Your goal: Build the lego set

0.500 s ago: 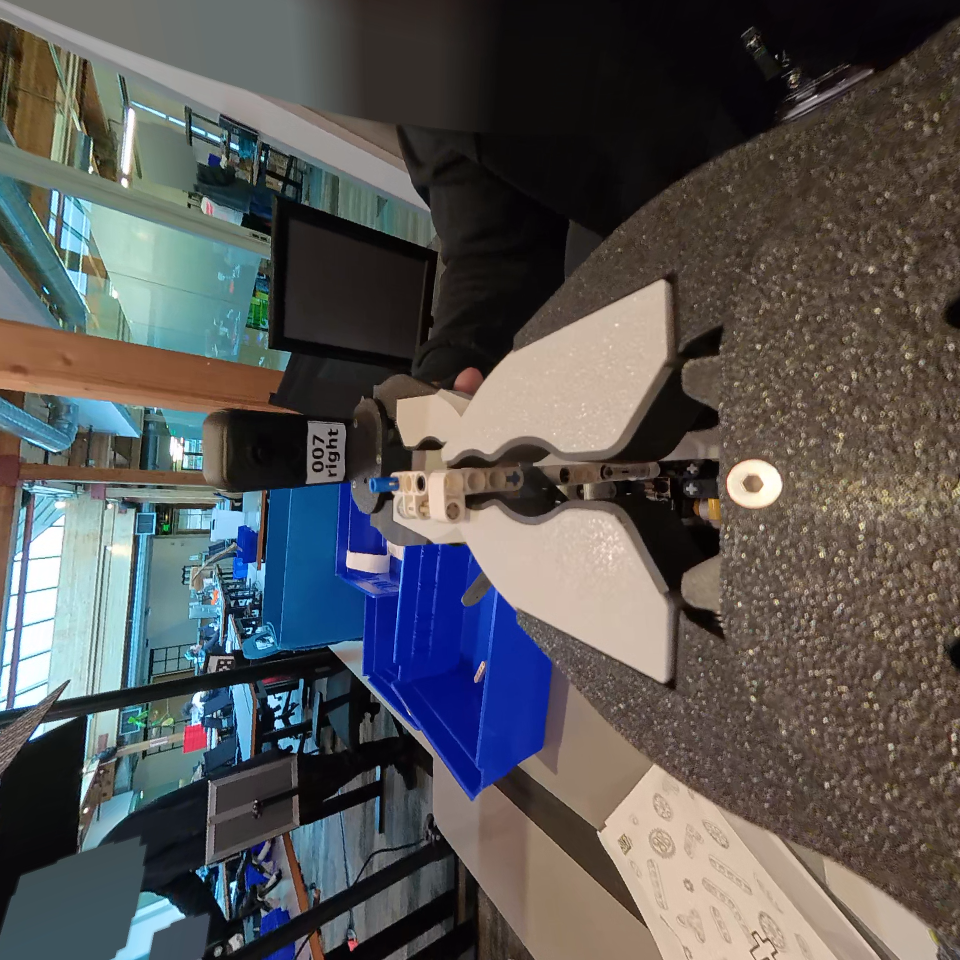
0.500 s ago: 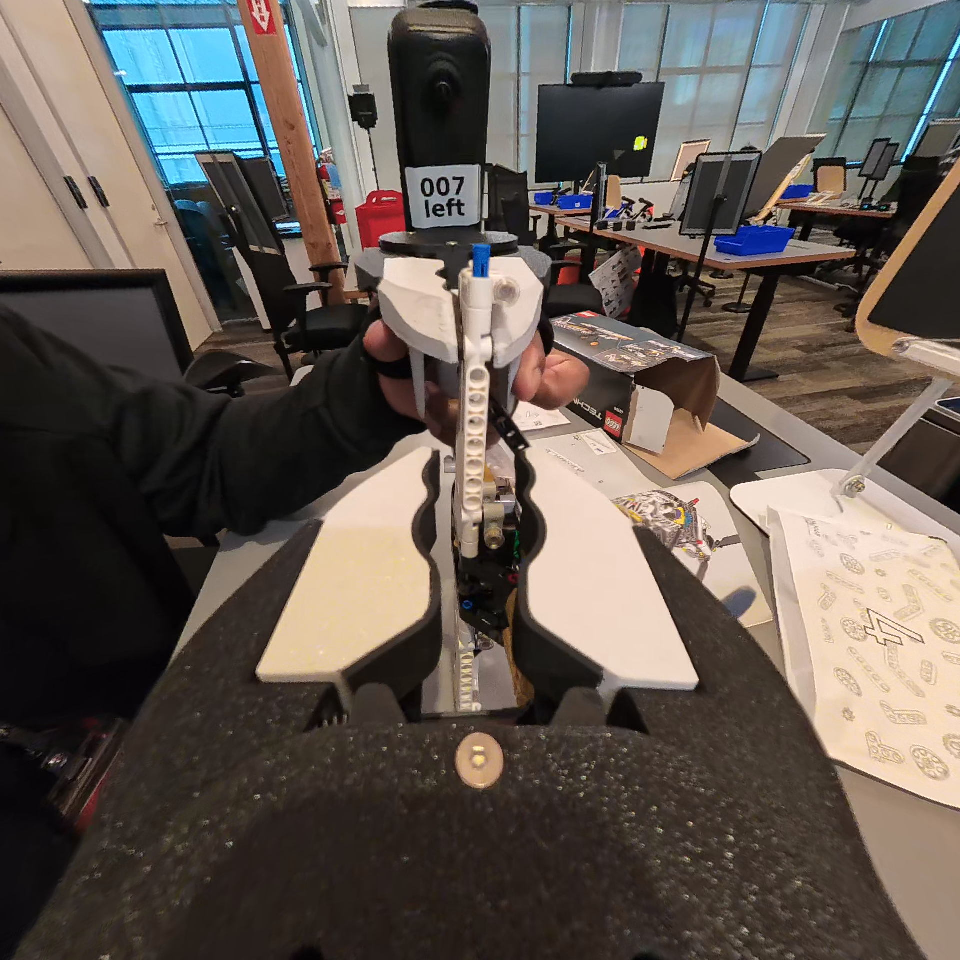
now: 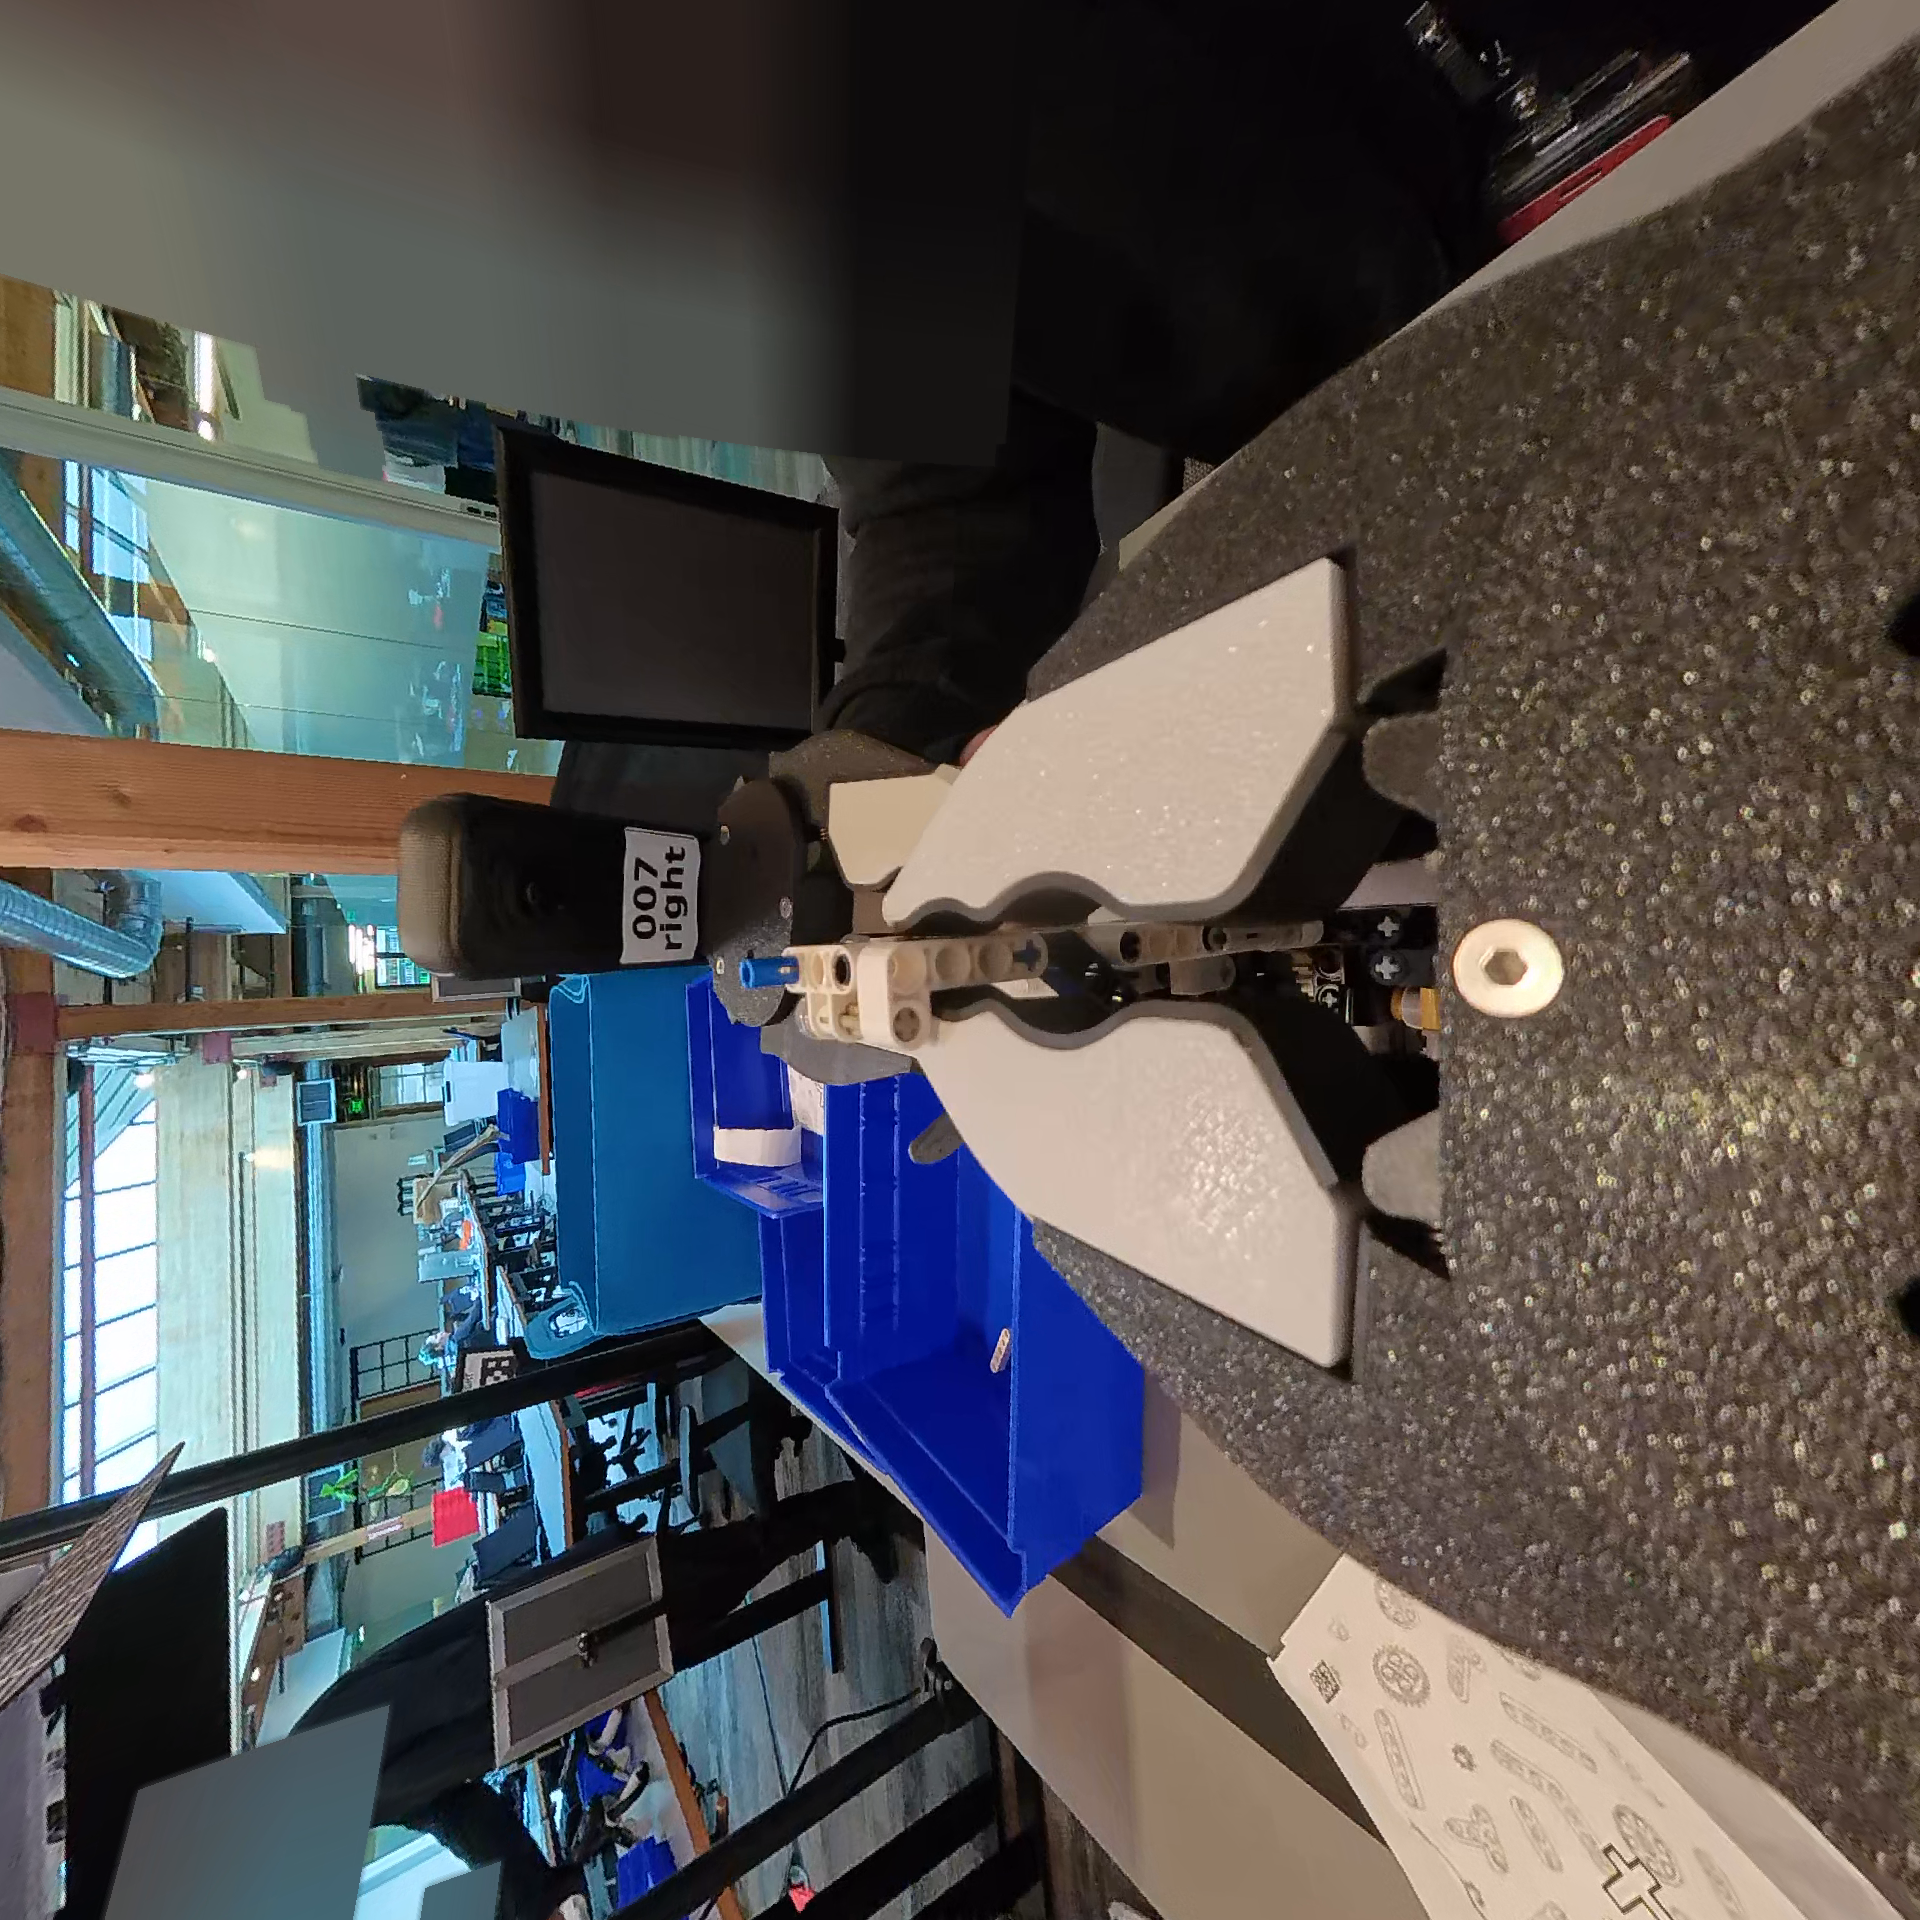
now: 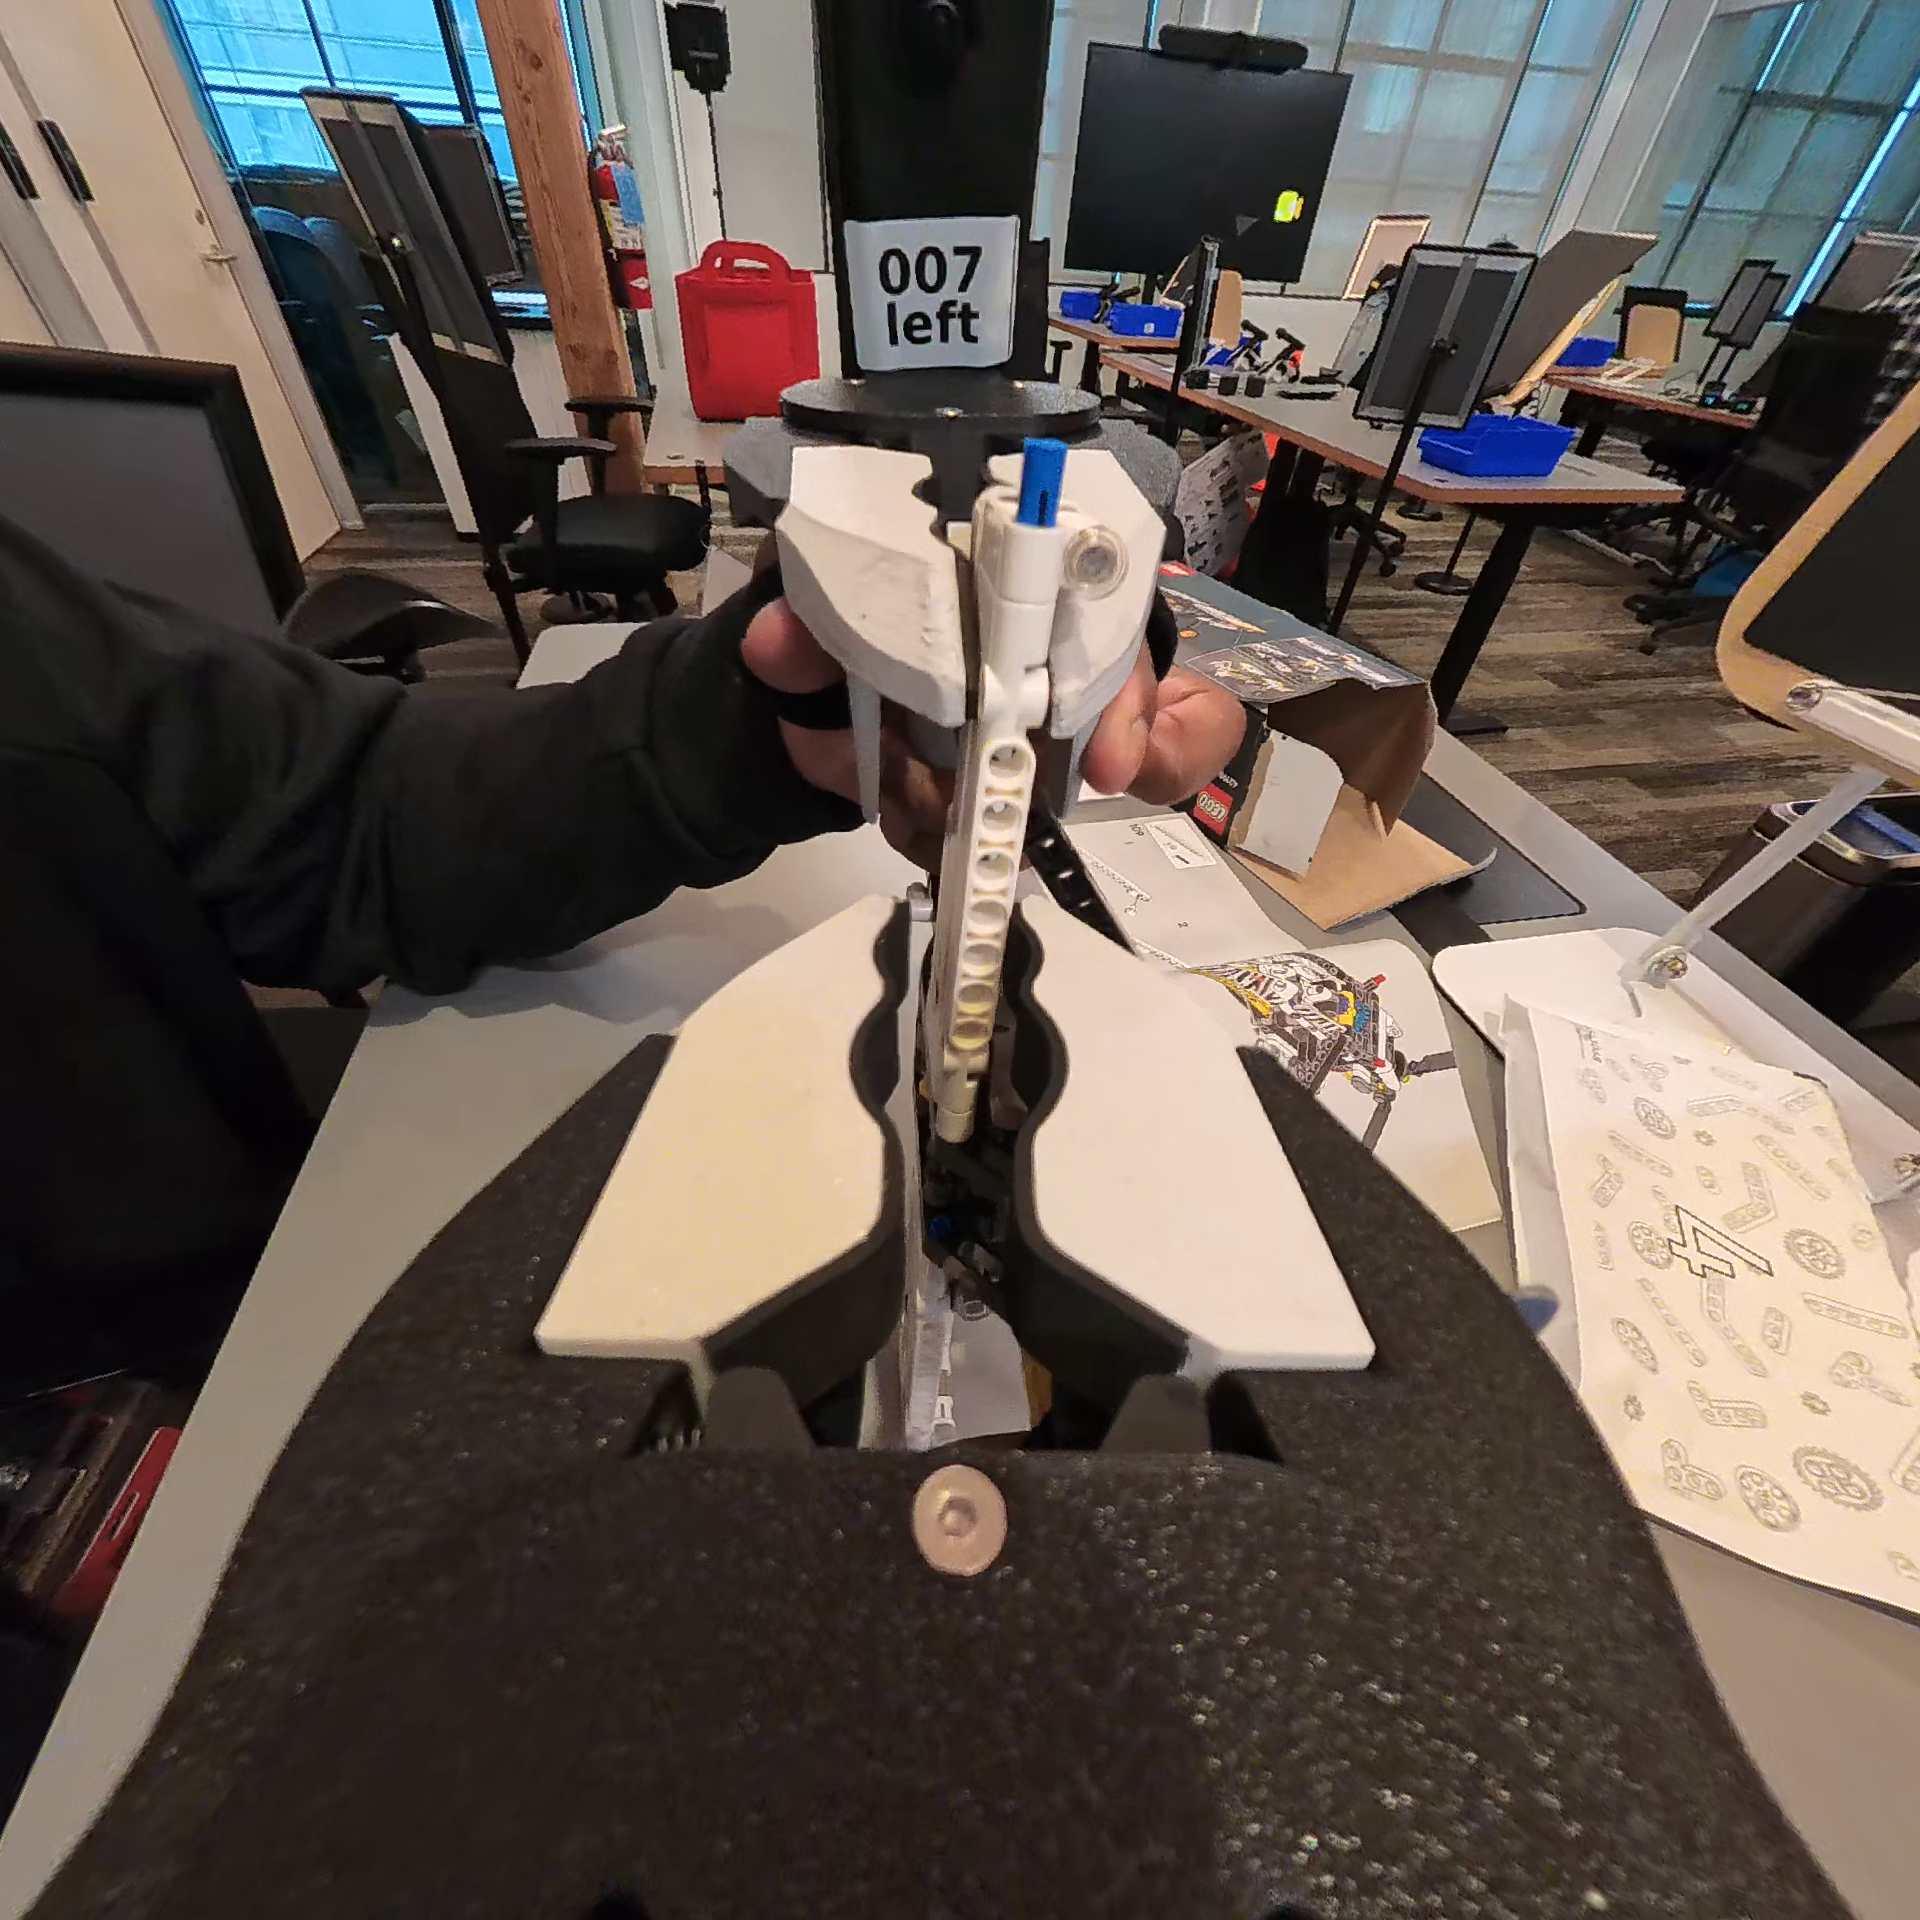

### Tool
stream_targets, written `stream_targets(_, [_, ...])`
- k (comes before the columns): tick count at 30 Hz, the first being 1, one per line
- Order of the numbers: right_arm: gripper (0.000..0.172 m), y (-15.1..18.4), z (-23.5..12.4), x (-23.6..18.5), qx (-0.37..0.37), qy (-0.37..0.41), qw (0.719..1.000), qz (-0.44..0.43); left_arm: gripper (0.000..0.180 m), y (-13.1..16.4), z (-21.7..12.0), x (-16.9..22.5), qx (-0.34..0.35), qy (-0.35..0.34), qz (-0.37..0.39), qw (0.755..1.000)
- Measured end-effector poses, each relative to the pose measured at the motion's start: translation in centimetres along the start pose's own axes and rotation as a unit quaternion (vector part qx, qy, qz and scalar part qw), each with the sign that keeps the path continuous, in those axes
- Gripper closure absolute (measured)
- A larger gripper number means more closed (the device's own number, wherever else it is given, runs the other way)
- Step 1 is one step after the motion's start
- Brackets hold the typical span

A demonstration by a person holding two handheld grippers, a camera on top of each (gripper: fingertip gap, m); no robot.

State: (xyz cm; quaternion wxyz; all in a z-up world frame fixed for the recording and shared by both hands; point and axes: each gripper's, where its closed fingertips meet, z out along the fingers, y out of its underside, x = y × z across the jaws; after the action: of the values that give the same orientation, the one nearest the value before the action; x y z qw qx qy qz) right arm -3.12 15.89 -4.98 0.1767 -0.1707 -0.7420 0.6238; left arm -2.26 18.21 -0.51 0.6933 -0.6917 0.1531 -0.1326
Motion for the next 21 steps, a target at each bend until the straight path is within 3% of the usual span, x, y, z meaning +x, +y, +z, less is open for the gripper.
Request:
stream_targets(16, [0.164,0.1,0.1,-0.1,0.005,-0.018,0.999,0.048,0.170,0.1,0.3,0.1,-0.002,-0.004,0.001,1.000])
stream_targets(21, [0.164,0.1,-0.1,0.3,0.013,-0.006,0.999,0.049,0.148,-0.4,-0.7,-0.2,-0.002,-0.060,-0.015,0.998])
